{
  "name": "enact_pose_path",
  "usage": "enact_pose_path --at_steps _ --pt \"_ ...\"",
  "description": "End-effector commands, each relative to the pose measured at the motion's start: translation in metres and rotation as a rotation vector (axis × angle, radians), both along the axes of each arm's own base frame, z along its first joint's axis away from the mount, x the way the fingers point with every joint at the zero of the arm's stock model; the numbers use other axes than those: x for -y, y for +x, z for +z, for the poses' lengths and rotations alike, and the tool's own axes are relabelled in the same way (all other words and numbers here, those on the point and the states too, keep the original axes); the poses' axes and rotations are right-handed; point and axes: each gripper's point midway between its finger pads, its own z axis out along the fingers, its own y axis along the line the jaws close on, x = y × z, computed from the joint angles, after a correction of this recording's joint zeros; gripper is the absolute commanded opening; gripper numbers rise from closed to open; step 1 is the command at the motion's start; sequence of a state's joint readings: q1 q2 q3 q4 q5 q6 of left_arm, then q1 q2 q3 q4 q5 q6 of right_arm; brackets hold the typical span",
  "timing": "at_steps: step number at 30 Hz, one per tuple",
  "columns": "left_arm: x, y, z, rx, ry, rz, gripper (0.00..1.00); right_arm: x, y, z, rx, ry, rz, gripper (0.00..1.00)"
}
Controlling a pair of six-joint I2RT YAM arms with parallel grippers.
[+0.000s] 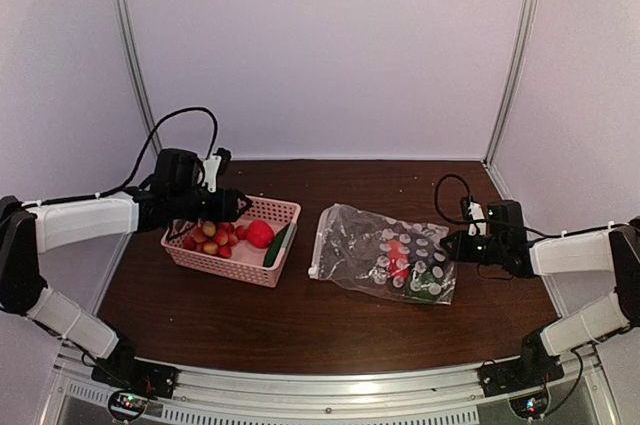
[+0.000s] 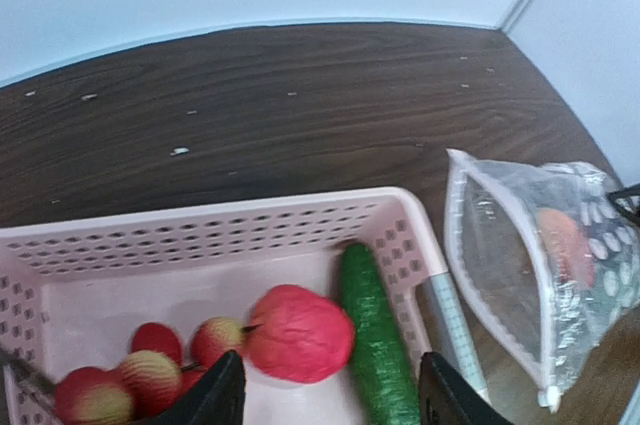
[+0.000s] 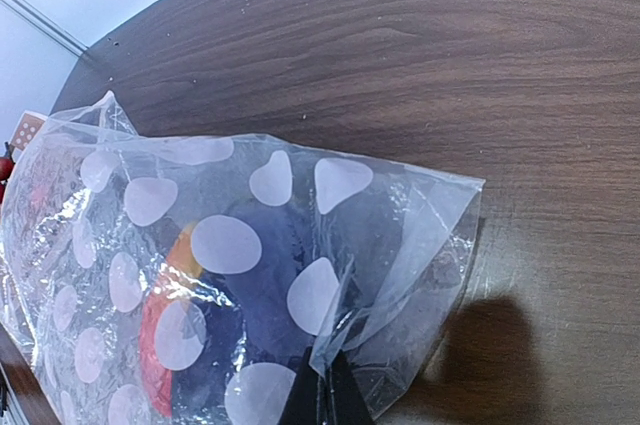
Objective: Open the zip-top bag and remove the fake food
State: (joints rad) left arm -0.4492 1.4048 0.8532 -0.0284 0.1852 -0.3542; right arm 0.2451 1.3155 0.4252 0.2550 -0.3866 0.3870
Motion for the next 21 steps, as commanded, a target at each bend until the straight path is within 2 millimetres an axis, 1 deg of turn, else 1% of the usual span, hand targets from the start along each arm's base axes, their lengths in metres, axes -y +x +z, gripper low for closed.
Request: enact_pose_path --at_steps 1,2,3,4,6,8,11,16,21 --pt "0.077 -0.017 0.029 0.075 -0.079 -0.277 0.52 -0.001 0.002 0.001 0.011 -0.011 0.022 0.0" --pt "0.089 -0.017 0.031 0.077 -0.077 -0.299 0.47 0.0 0.002 0.0 0.01 -0.02 0.023 0.0" --pt "0.097 -0.018 0.028 0.067 -0.071 -0.316 0.42 0.001 0.002 -0.001 0.01 -0.028 0.023 0.0" --pt "0.105 -0.016 0.02 0.049 -0.063 -0.326 0.37 0.001 0.002 -0.002 0.011 -0.034 0.021 0.0" --pt "0.117 -0.012 0.014 0.035 -0.044 -0.333 0.29 0.003 0.002 -0.004 0.006 -0.045 0.019 0.0" --pt "0.126 -0.011 0.002 0.005 -0.009 -0.343 0.22 0.005 0.001 -0.005 0.003 -0.058 0.012 0.0" --pt "0.139 -0.006 -0.012 -0.022 0.028 -0.355 0.17 0.006 0.001 -0.007 0.0 -0.062 0.008 0.0" --pt "0.159 0.0 -0.037 -0.068 0.103 -0.371 0.13 0.006 0.0 -0.008 -0.003 -0.062 0.008 0.0" --pt "0.177 -0.001 -0.052 -0.099 0.13 -0.403 0.11 0.006 0.0 -0.009 -0.005 -0.062 0.007 0.0"
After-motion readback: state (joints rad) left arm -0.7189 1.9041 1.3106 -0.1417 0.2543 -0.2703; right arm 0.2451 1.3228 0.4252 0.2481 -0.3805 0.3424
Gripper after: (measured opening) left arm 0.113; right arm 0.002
